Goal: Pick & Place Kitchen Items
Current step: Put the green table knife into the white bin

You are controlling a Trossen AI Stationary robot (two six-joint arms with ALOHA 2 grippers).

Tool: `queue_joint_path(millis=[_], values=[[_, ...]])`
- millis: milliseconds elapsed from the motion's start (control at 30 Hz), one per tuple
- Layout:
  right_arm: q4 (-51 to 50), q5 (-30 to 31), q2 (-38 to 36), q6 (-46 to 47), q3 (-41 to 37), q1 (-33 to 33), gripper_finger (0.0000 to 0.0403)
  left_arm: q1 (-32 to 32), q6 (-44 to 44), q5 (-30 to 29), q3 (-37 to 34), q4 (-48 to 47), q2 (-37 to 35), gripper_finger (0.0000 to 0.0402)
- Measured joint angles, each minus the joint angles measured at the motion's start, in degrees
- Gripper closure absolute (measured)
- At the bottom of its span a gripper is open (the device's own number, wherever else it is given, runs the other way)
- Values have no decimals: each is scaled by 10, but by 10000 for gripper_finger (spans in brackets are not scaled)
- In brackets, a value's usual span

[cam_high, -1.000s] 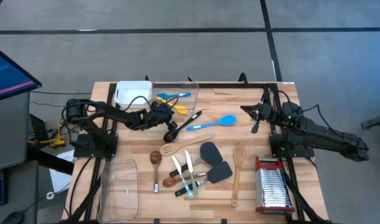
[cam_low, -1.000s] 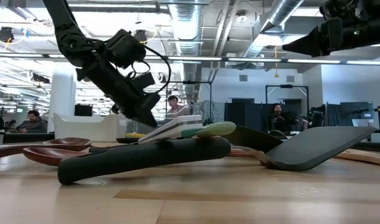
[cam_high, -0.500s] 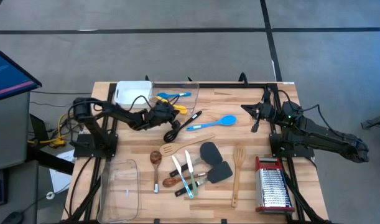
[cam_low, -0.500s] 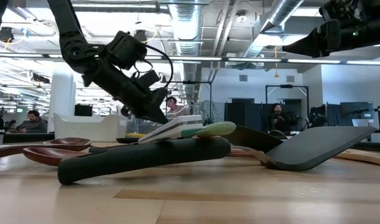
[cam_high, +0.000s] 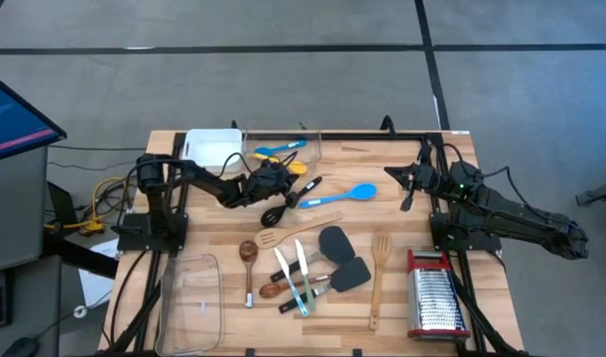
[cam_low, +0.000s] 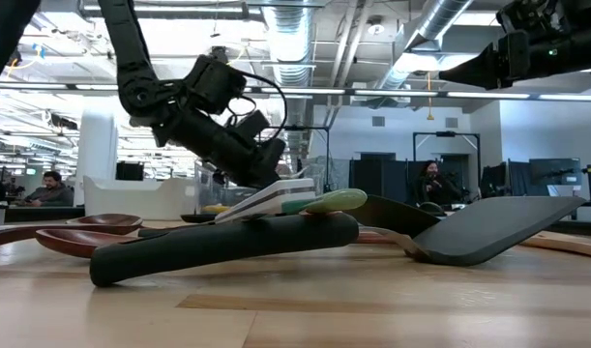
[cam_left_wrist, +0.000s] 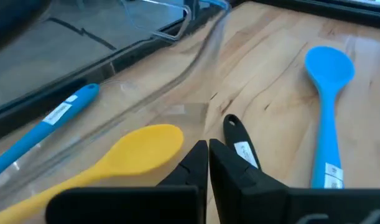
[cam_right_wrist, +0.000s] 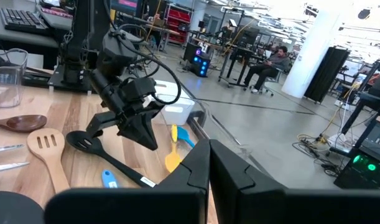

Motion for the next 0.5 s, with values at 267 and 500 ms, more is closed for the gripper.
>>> queue_joint_path(millis=[267, 500], values=[[-3, 0, 0, 0, 0, 0, 401, 3, 2, -4, 4, -5, 8, 401], [-3, 0, 0, 0, 0, 0, 401, -3, -2, -2, 4, -5, 8, 401]])
